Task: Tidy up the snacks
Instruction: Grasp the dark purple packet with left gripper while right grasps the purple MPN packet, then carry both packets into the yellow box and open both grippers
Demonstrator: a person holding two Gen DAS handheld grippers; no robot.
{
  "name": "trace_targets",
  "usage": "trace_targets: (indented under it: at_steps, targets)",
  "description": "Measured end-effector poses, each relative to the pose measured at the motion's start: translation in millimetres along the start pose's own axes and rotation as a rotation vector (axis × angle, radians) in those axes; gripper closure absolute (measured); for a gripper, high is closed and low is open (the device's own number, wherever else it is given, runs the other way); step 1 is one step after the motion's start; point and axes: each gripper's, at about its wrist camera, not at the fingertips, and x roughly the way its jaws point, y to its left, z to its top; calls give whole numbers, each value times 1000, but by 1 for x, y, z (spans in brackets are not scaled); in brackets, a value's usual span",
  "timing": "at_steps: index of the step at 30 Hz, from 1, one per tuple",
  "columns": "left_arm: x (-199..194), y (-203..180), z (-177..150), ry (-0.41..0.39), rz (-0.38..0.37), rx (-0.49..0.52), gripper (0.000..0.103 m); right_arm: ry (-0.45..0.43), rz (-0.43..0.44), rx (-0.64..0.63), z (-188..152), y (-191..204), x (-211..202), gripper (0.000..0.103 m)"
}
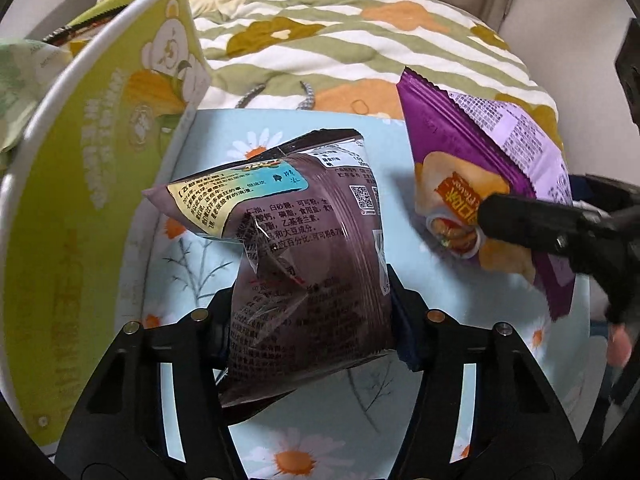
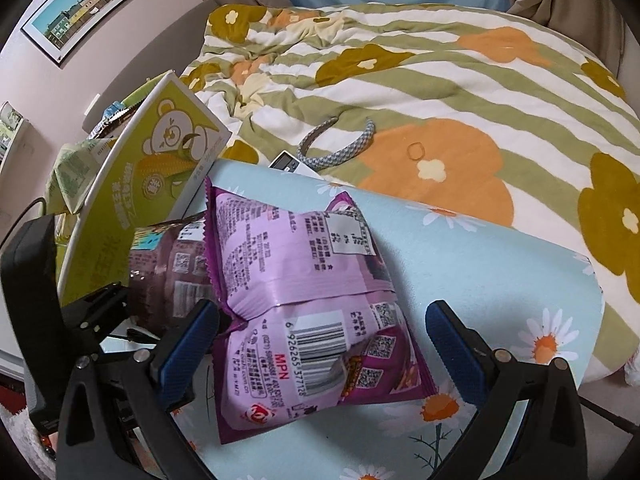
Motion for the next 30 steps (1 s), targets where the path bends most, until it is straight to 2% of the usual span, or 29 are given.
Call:
trace_targets:
  at_steps: [7,9,12,15,23,30]
  targets:
    - [-11,5,-6,-15,30,21,45,14,15,-12,2,2,13,2]
    - [-14,7,-8,-18,30,22,45,17,23,-12,1,3,15,16]
    - [-18,6,-8,-27,32,25,45,23,24,-12,-1,5,17,27]
    - [-24,5,-8,-40,31,29,45,10,18,-6,-4,6,12,34]
    - [-60,4,-4,-101,7,53,45,-60,-10,12,-6,17,-22,36]
    - [-131,22,3,-214,-27,51,45,-139,-19,5,0,46,-71,36]
